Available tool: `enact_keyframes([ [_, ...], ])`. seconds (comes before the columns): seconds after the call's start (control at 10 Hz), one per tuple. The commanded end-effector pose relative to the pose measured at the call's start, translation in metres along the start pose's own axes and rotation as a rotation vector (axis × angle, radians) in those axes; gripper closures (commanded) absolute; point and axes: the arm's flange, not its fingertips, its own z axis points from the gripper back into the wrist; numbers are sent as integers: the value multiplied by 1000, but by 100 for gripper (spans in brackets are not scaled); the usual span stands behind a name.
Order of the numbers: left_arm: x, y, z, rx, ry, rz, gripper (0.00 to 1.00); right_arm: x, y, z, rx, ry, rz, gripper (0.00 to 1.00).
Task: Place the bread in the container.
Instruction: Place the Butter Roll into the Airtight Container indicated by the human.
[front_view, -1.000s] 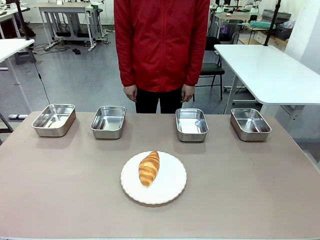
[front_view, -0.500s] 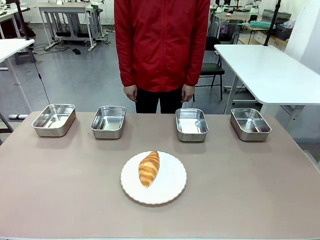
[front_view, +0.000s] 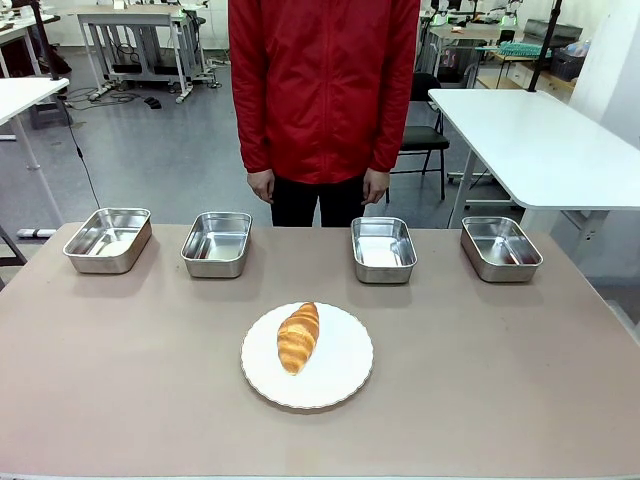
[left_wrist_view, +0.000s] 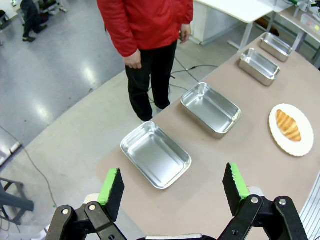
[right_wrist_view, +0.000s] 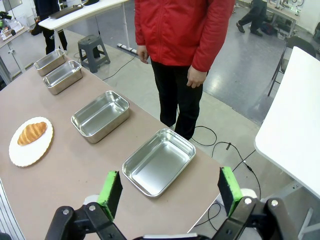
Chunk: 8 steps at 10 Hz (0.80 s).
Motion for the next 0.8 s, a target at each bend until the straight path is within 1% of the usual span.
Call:
enact_keyframes([
  [0.0, -1, 0, 0, 0, 0, -8, 0, 1, 0, 1, -1, -3, 6, 0],
  [0.7, -1, 0, 0, 0, 0, -8, 0, 1, 0, 1, -1, -3, 6, 0],
])
